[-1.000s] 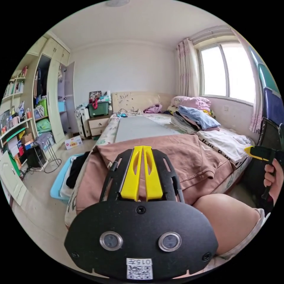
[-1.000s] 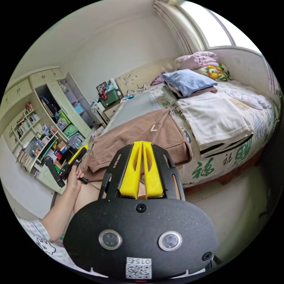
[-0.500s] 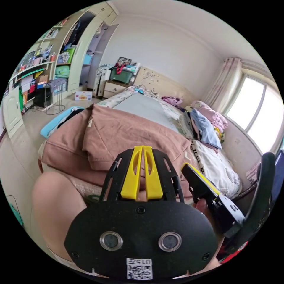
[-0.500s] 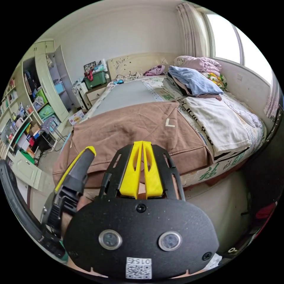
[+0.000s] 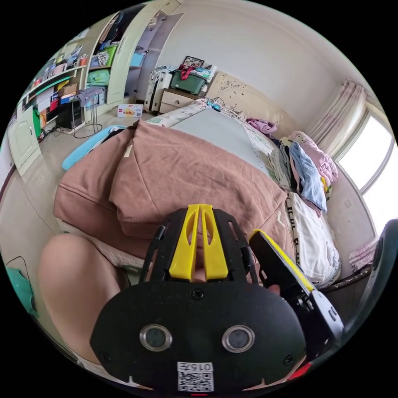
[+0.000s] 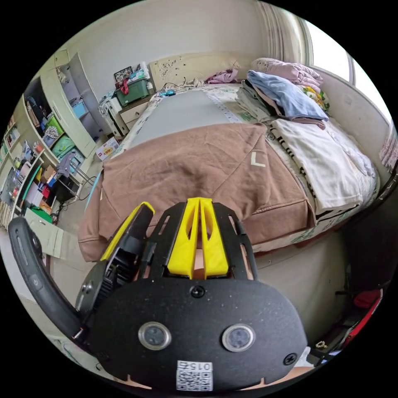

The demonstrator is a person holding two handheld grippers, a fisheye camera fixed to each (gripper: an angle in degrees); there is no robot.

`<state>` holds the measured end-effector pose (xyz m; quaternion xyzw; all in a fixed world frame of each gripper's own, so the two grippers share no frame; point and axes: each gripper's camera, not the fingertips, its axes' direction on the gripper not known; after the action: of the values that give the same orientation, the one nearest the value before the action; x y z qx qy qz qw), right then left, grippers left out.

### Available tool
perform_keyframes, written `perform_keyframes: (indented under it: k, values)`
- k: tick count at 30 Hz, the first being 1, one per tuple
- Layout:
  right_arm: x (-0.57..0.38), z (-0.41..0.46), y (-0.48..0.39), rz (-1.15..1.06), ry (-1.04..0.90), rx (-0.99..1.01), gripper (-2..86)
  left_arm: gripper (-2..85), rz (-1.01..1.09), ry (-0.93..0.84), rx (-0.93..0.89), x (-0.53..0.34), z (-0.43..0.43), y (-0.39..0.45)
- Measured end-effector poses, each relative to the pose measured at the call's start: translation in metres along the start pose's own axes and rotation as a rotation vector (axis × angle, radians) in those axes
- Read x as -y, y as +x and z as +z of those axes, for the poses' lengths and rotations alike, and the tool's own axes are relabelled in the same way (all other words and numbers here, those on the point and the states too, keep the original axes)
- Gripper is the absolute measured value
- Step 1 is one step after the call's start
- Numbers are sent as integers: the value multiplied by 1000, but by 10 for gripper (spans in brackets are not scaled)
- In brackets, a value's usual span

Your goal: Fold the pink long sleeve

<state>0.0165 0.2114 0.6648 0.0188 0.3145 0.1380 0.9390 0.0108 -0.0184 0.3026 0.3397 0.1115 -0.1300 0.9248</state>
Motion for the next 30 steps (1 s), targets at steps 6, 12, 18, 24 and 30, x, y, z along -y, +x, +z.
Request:
perform_keyframes:
  k: [6,12,18,24,30]
  values:
    - [-3,34,-9,-23,-61,-14,-5,-8,29,-21,31,1,10,0]
    - [-9,52,-10,-24,-50,-58,-9,-6,-10,-58,23,5,29,-10]
    - [-2,66,-11,-10,-81,-98,-9,-5,-11,-87,2,11,40,-13]
    - [1,68,-8,-10,-76,-95,-9,-5,-10,-85,-5,10,42,-13]
    - [4,70,-7,-10,-70,-93,-8,-4,-12,-80,-7,8,43,-11]
